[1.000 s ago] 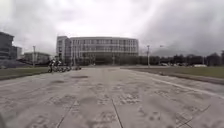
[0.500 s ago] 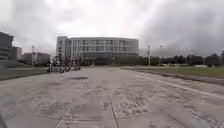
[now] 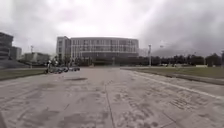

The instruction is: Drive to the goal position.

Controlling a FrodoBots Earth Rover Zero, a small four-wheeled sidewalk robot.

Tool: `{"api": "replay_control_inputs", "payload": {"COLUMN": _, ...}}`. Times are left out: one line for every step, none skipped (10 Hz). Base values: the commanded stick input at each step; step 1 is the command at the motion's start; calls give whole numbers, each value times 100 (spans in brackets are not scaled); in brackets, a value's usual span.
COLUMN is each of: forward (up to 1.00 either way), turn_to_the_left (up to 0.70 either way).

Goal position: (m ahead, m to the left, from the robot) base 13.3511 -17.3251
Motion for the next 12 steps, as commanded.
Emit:
{"api": "replay_control_inputs", "payload": {"forward": 70, "turn_to_the_left": 1}}
{"api": "replay_control_inputs", "payload": {"forward": 70, "turn_to_the_left": 1}}
{"api": "replay_control_inputs", "payload": {"forward": 70, "turn_to_the_left": 1}}
{"api": "replay_control_inputs", "payload": {"forward": 70, "turn_to_the_left": 1}}
{"api": "replay_control_inputs", "payload": {"forward": 70, "turn_to_the_left": 1}}
{"api": "replay_control_inputs", "payload": {"forward": 70, "turn_to_the_left": 1}}
{"api": "replay_control_inputs", "payload": {"forward": 70, "turn_to_the_left": 1}}
{"api": "replay_control_inputs", "payload": {"forward": 70, "turn_to_the_left": 1}}
{"api": "replay_control_inputs", "payload": {"forward": 70, "turn_to_the_left": 1}}
{"api": "replay_control_inputs", "payload": {"forward": 70, "turn_to_the_left": 1}}
{"api": "replay_control_inputs", "payload": {"forward": 70, "turn_to_the_left": 1}}
{"api": "replay_control_inputs", "payload": {"forward": 70, "turn_to_the_left": 1}}
